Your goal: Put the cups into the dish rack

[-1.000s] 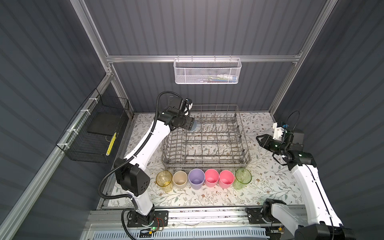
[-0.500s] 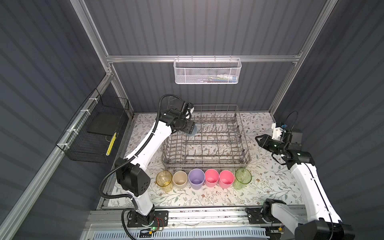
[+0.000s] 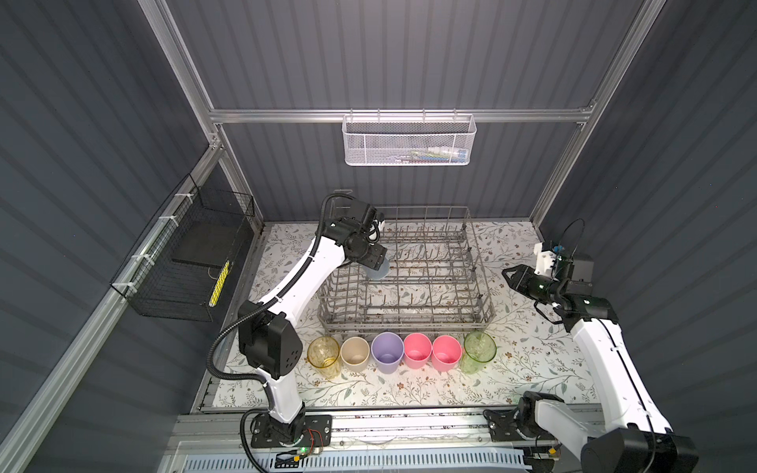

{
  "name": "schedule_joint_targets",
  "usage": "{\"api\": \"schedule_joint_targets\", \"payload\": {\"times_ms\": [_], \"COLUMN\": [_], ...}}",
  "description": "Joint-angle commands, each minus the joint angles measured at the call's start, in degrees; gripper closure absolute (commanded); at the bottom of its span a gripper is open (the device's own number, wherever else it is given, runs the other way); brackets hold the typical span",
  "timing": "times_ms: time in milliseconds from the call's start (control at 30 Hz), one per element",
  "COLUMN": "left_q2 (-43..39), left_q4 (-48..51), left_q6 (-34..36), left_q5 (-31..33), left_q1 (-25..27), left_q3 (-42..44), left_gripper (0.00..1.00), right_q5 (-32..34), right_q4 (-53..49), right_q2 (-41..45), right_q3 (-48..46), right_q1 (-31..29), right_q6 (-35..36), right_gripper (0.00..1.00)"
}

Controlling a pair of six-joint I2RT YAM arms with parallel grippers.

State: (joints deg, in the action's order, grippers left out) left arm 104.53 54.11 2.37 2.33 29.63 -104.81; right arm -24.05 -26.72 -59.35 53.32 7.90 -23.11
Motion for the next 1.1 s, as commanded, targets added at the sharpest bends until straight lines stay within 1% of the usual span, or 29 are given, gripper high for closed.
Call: {"api": "schedule_joint_targets", "payload": {"times_ms": [0,467,567,867,967,1067], "left_q2": [1.3,9.3,11.0,13.1,14.1,14.9], "left_q4": [1.0,3.6,5.9,7.5,8.2,8.8], "left_q6": [-0.7,-0.9,-1.1,-1.4,-1.4,-1.4], "left_q5": [-0.9,3.6,4.8,6.8,6.7,6.7], "left_q1": [0.5,2.0,2.2,2.2,2.2,2.2], "left_q3": [-1.6,-8.5,-10.1,-11.8,-12.7,-13.6], "left_gripper": [0.71,0.70,0.69,0.67,0.65,0.60], "right_q5": [-0.5,-0.4,-0.4,-0.2,-0.2,-0.1], "right_q4": [0.6,1.0,1.1,1.2,1.3,1.2], "right_q2": [-0.1,-0.5,-0.5,-1.0,-1.1,-1.1], "right_q3": [-0.8,-1.5,-1.6,-1.7,-1.7,-1.6], "right_q1": [0.1,0.1,0.1,0.1,0.2,0.3], "right_q6": [0.0,0.2,0.3,0.4,0.4,0.5], "right_gripper": [0.62,0.62,0.62,0.62,0.62,0.62]}}
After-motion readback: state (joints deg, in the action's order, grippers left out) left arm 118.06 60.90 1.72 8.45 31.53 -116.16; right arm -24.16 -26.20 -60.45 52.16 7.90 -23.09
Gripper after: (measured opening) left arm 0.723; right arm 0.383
